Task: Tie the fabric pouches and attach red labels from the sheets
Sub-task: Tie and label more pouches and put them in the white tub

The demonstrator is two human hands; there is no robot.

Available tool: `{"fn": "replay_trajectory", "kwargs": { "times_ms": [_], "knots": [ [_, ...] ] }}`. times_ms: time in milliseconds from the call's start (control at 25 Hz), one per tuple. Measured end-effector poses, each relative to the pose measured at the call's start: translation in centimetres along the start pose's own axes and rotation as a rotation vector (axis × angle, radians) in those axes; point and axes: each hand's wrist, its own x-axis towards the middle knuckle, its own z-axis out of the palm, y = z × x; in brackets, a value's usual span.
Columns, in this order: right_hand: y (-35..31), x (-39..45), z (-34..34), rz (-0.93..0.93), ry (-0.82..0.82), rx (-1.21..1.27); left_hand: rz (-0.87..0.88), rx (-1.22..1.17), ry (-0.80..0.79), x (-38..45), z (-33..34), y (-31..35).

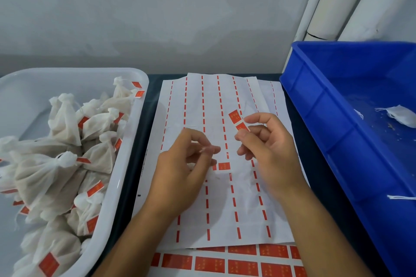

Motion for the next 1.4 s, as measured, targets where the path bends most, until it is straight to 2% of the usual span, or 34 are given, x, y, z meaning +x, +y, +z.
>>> {"fn": "replay_trajectory", "kwargs": {
  "times_ms": [120,360,520,680,840,1160,1280,1400],
  "knots": [
    [-0.3,-0.2,0.2,-0.011,-0.065,0.071,-0.012,-0.087,0.037,0.0,0.0,-0.3],
    [-0.3,-0.4,0.3,0.029,-0.110,0.148,-0.023,-0.060,-0.004,0.2,0.0,-0.2],
    [-0.4,-0.5,0.3,-0.014,-0.194,0.062,-0.063,-0.087,-0.031,0.0,0.0,-0.1],
    [-0.1,-0.9,0.7,-0.060,-0.258,-0.091,-0.067,-0.129,-0.134,-0.1,-0.2,0.0],
    [0.2,-1.0,0.7,-0.109,-0.254,-0.187,-0.059,-0.224,-0.179,0.0,-0.3,-0.1],
    [0.3,-1.1,0.9,-0.167,-0.212,-0.296,-0.063,-0.293,-0.141,0.1,0.0,-0.3],
    [0.2,-1.1,0.9,-0.167,-0.199,-0.342,-0.058,-0.351,-0.152,0.0,0.0,-0.2],
    [0.0,-1.1,0.8,-0.132,-0.192,-0.369,-0.026,-0.306,-0.132,0.0,0.1,-0.4]
  ]
}}
